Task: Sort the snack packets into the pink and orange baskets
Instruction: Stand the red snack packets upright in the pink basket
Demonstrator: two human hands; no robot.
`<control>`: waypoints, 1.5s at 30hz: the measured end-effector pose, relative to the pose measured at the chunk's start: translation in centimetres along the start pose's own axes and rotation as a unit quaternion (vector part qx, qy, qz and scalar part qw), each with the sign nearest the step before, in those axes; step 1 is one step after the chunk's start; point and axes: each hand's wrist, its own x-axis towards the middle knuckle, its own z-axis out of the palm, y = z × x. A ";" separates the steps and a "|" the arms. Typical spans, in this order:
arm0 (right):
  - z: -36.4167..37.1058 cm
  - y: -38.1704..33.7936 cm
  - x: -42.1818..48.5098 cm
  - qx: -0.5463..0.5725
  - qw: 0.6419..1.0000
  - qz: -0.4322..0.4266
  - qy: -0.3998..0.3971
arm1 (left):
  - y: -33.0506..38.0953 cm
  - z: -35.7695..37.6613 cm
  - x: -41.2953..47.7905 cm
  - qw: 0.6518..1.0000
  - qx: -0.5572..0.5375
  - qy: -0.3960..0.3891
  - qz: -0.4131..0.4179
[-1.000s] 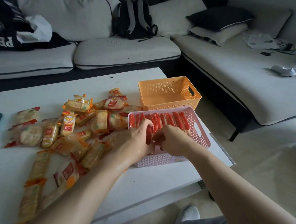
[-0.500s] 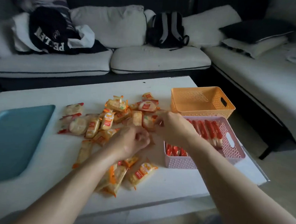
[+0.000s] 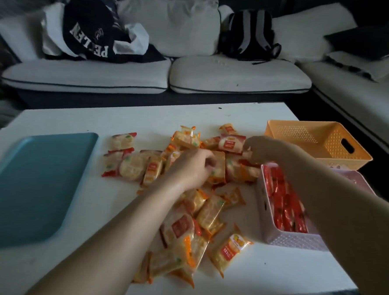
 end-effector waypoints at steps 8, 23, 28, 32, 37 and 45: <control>1.1 2.4 5.2 -0.036 0.996 0.007 -0.080 | 3.3 5.6 9.4 0.955 0.265 -0.121 0.053; -0.3 3.3 5.3 0.047 0.992 -0.029 -0.111 | 0.0 2.2 8.6 0.976 0.144 -0.134 -0.095; 0.3 2.7 4.3 -0.019 0.986 -0.013 -0.167 | -1.4 0.4 8.2 0.987 -0.058 -0.037 -0.145; 0.8 1.9 4.2 0.006 0.990 -0.011 -0.138 | -2.2 0.6 7.9 0.984 -0.112 -0.013 -0.141; -2.3 0.7 3.0 0.136 0.988 -0.058 0.037 | -3.2 0.2 8.3 0.907 -0.390 -0.019 -0.160; -3.5 0.4 6.9 0.366 0.915 -0.164 -0.034 | -3.8 -2.9 9.0 0.805 -0.583 0.045 -0.105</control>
